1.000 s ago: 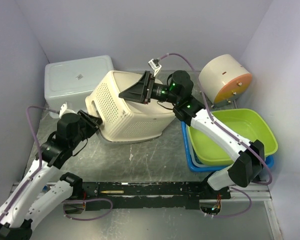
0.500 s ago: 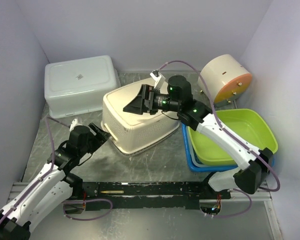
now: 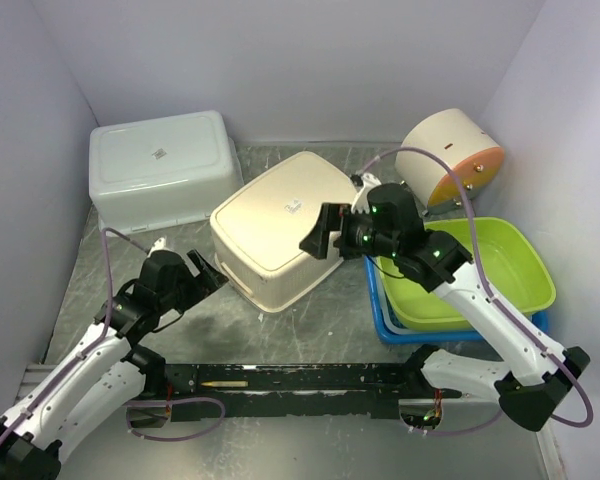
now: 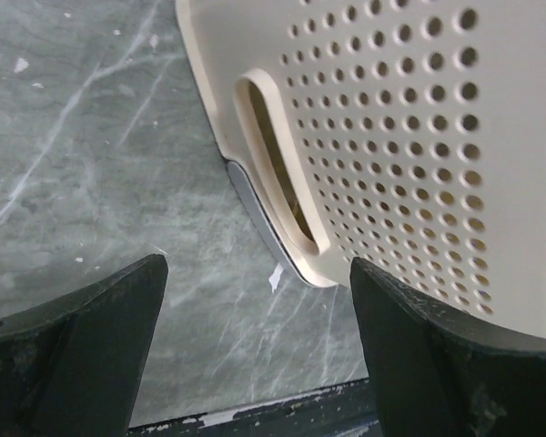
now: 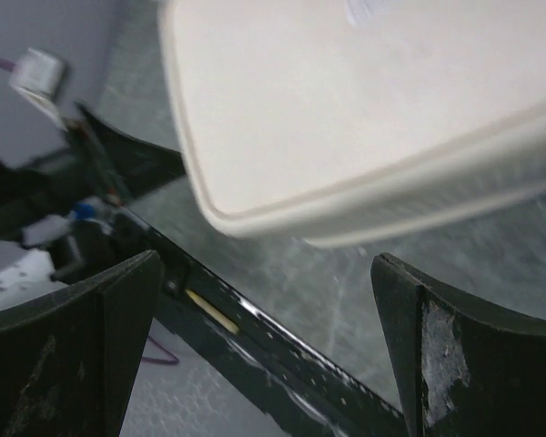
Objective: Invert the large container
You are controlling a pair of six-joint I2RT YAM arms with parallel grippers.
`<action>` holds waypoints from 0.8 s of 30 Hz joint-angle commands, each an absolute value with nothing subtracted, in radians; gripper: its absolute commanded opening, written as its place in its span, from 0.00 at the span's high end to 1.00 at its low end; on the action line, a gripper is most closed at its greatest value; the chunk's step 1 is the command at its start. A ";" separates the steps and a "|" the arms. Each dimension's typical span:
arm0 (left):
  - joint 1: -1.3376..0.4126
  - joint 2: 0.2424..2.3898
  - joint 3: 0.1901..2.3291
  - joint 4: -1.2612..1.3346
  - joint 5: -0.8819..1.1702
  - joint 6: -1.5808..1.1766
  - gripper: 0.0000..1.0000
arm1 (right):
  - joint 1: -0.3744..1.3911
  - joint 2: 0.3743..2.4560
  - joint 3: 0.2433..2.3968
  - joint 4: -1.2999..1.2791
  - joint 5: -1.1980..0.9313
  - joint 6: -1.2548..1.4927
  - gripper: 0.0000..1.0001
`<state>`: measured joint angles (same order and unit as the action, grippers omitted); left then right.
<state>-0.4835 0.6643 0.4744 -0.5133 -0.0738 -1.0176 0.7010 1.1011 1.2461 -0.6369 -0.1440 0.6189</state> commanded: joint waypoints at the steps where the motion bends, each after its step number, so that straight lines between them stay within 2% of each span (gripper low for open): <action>1: -0.491 0.657 0.520 -0.525 0.055 -0.963 0.09 | 0.696 1.031 1.136 -0.743 -0.052 0.620 0.00; 5: -0.491 0.732 0.516 -0.405 0.073 -0.981 0.12 | 0.696 0.988 1.097 -0.748 0.016 0.654 0.00; 8: -0.491 0.871 0.561 -0.264 0.074 -0.975 0.13 | 0.695 0.971 1.067 -0.716 0.024 0.661 0.00; 14: -0.491 1.225 0.790 -0.106 0.115 -0.861 0.12 | 0.692 0.967 1.052 -0.646 -0.027 0.683 0.00; 20: -0.491 1.449 1.019 -0.090 0.158 -0.768 0.10 | 0.689 0.972 1.020 -0.580 -0.055 0.712 0.00; 24: -0.491 1.463 1.134 -0.163 0.199 -0.712 0.09 | 0.690 0.997 1.011 -0.558 -0.094 0.698 0.00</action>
<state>-0.4854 1.4757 1.0359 -0.1783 0.1287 -0.7963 0.6945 0.9829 1.0260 -0.6159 -0.0547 0.6964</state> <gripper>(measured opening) 0.905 1.000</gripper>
